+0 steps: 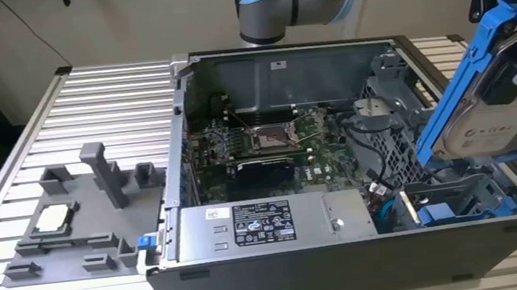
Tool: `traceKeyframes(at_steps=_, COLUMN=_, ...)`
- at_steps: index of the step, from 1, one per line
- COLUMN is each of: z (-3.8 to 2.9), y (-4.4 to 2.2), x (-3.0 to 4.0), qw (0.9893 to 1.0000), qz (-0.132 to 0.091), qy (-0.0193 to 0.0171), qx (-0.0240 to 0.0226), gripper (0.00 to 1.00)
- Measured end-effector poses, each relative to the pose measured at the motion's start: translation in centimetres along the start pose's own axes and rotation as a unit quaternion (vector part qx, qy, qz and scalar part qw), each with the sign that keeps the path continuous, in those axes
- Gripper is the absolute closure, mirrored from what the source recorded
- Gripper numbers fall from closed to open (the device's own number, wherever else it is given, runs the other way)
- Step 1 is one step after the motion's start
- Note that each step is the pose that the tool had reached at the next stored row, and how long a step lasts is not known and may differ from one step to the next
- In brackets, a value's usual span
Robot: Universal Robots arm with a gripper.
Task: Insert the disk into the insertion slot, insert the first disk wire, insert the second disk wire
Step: 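Insert the disk into the insertion slot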
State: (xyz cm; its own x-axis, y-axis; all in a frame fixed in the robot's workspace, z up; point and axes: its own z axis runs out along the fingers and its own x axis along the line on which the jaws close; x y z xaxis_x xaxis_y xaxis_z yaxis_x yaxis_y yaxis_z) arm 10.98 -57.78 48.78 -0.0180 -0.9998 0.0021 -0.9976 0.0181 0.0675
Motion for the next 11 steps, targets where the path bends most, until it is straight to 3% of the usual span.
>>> traceKeyframes(at_steps=3, z=0.32, y=-0.03, x=0.00, qw=1.0000, qz=0.000, qy=-0.0040, qx=-0.0001, gripper=0.67)
traceKeyframes(at_steps=11, z=1.40, y=-0.30, x=-0.01, qw=1.0000, qz=-0.007, qy=-0.0040, qx=0.0029, gripper=0.67)
